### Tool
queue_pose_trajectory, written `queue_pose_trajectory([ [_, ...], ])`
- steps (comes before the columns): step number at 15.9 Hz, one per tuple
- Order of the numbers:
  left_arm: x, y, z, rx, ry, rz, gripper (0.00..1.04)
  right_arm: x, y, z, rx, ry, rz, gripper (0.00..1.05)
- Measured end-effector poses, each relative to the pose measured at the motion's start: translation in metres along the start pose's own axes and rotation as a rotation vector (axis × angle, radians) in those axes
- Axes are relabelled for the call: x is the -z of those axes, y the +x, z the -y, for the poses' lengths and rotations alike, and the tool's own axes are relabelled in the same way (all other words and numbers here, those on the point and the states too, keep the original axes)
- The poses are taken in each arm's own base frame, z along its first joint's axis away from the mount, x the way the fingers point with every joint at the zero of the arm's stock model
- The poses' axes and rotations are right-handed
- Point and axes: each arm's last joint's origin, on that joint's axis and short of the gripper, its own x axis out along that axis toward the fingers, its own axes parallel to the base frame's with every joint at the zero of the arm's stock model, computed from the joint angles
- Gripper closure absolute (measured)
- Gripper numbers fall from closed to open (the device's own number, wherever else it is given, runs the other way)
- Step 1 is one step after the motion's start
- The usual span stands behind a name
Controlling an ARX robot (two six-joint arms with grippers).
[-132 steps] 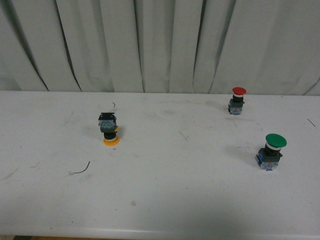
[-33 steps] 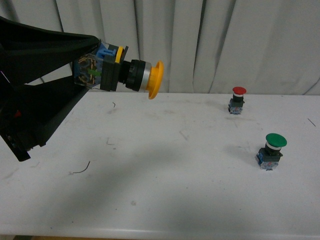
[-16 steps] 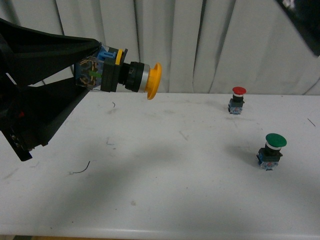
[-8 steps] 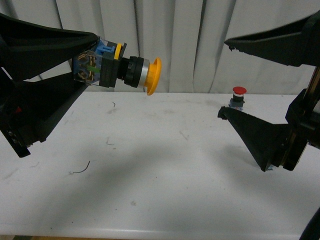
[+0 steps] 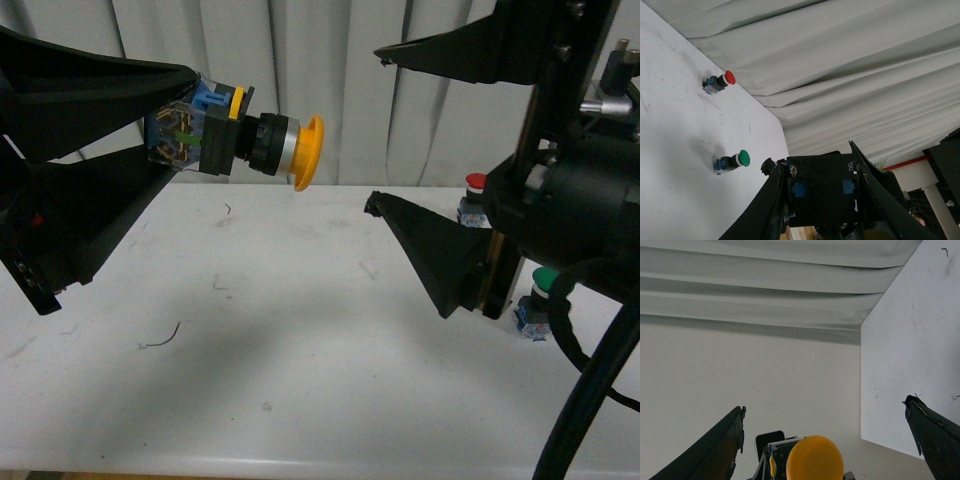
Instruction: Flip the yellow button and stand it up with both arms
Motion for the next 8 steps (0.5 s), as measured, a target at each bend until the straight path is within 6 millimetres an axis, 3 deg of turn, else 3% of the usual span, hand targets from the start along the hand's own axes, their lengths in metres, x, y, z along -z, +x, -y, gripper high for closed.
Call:
queue_pose_trajectory([
  [8, 0.0, 0.0, 0.0, 0.001, 0.001, -0.003, 0.7, 0.03, 0.03, -0.01, -0.053, -0.005, -0.078, 0.06],
])
